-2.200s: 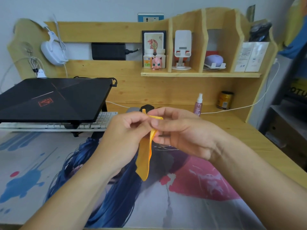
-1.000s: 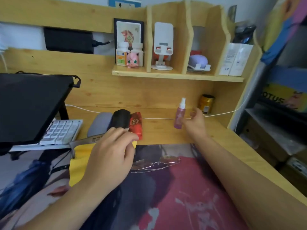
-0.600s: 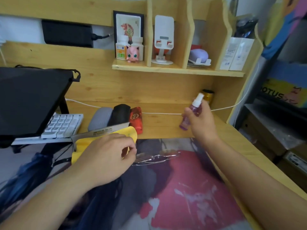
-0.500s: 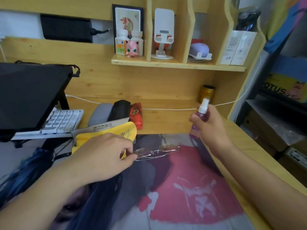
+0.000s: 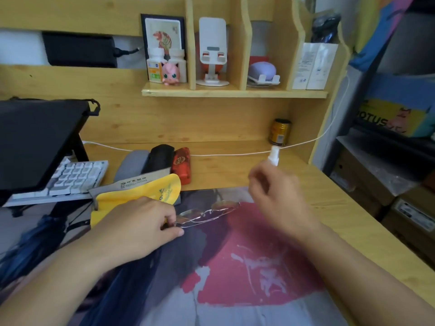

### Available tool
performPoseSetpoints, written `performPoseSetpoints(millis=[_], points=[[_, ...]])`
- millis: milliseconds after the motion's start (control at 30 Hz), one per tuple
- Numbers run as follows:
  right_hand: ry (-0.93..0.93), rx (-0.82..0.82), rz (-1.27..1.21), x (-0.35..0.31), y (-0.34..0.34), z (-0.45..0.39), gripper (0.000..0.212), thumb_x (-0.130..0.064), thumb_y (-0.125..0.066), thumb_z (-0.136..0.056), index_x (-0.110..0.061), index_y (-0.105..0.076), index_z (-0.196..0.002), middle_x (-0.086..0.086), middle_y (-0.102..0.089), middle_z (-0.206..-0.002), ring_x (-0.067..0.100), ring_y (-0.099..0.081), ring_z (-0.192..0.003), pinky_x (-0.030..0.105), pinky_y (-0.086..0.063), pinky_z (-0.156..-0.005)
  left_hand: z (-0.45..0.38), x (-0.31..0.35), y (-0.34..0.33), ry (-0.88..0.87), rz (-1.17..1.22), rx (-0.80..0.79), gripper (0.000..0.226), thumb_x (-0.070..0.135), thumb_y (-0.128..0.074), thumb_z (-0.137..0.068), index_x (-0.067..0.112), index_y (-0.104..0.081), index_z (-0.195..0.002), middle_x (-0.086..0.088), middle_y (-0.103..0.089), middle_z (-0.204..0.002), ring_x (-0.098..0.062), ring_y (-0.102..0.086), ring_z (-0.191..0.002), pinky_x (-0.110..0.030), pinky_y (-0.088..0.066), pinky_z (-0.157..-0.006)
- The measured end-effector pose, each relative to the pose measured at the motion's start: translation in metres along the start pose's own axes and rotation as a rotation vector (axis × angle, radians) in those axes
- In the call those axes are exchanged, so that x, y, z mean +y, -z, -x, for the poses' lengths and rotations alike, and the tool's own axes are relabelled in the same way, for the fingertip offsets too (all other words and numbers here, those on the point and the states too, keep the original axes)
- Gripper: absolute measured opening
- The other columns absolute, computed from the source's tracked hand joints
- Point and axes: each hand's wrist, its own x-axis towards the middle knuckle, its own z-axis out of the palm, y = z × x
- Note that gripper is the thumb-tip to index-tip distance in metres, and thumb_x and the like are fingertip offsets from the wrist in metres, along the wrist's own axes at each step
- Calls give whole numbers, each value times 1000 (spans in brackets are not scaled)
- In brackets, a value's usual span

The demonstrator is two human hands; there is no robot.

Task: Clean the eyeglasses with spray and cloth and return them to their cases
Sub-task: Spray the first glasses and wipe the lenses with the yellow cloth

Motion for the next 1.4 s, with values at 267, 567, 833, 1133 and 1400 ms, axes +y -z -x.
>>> performPoseSetpoints(millis=[267,567,833,1133,1400], points=[[-184,-322,-108,16,-20,0,28,4,-64,-87,-20,-64,-101,-5,-62,-82,4,-58,-60,21,-48,-63,-4,-6,-6,-46,89,147,25,48,-64,-91,35,-61,-70,13,-53,-58,-5,-50,-61,-29,-35,-51],[-8,224,-693,-26,0,0,27,14,-61,-91,-12,-52,-88,9,-65,-87,21,-74,-96,35,-57,-76,3,11,7,-168,684,904,9,12,-64,-93,15,-72,-93,6,-69,-96,-19,-64,-88,-28,-49,-78],[237,316,-555,-33,9,2,44,26,-53,-88,-17,-45,-90,16,-57,-94,26,-74,-91,43,-57,-74,11,18,8,-355,581,1071,15,-1,-61,-92,7,-71,-100,0,-73,-98,-10,-70,-95,-21,-50,-83],[-185,93,-730,-33,14,-2,25,11,-59,-92,-13,-57,-99,10,-57,-63,19,-56,-54,30,-48,-55,7,21,23,-39,1264,611,13,2,-63,-94,14,-68,-93,-10,-68,-71,-23,-64,-62,-28,-55,-67],[-403,-371,-141,-9,1,-1,21,3,-59,-89,-18,-63,-89,9,-69,-66,20,-66,-58,42,-56,-64,0,13,2,278,1058,31,7,8,-61,-97,8,-63,-90,-9,-73,-78,-21,-56,-50,-29,-41,-46]])
